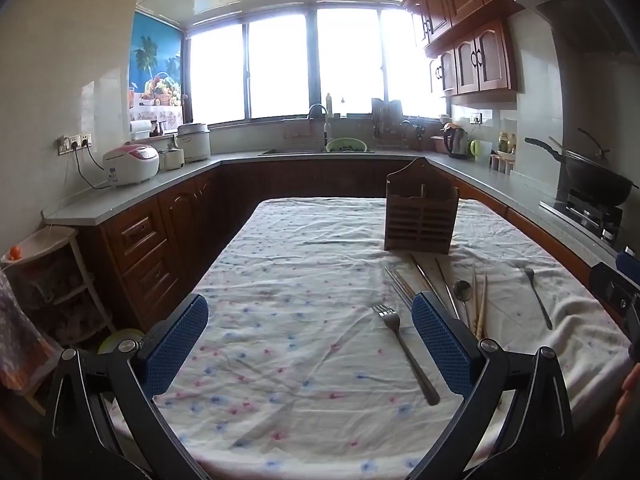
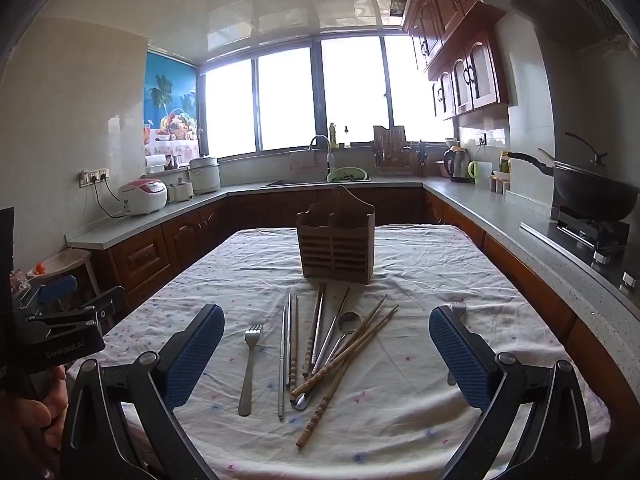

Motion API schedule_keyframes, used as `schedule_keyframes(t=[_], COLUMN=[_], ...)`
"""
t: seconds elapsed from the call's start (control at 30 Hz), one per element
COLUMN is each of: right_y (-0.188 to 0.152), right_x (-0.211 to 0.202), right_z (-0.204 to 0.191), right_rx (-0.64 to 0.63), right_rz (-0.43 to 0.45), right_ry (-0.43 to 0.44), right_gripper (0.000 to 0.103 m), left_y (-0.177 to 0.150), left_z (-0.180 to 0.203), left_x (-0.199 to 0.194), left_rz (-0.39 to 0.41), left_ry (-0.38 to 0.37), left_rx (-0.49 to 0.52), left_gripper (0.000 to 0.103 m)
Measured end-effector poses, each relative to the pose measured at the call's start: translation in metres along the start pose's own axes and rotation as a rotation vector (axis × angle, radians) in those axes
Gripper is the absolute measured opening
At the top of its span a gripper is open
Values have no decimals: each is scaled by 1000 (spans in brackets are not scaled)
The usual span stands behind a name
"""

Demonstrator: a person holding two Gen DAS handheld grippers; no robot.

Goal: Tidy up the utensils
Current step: 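Move both tools toward the loose utensils beside the wooden holder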

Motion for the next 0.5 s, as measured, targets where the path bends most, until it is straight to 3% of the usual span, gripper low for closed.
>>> schedule_keyframes(t=[0.5], right_y=[4], right_x=[40], right_z=[29], right_rx=[89], right_rz=[-84], right_ry=[25], right_gripper=[103], left_y=[8], left_z=[-3], left_x=[62], left_rz=[-161], left_ry=[-90], left_rx=[-48], left_gripper=[103])
Point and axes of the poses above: each gripper's, at about its wrist camera, not at the fingertips, and x roughly the way its jaws point, z to its right, y to its top, the point moved 2 cm from there along x, roughly the way its jaws point, and after that the axes turned 6 degrees about -z, right-handed, at the moved point
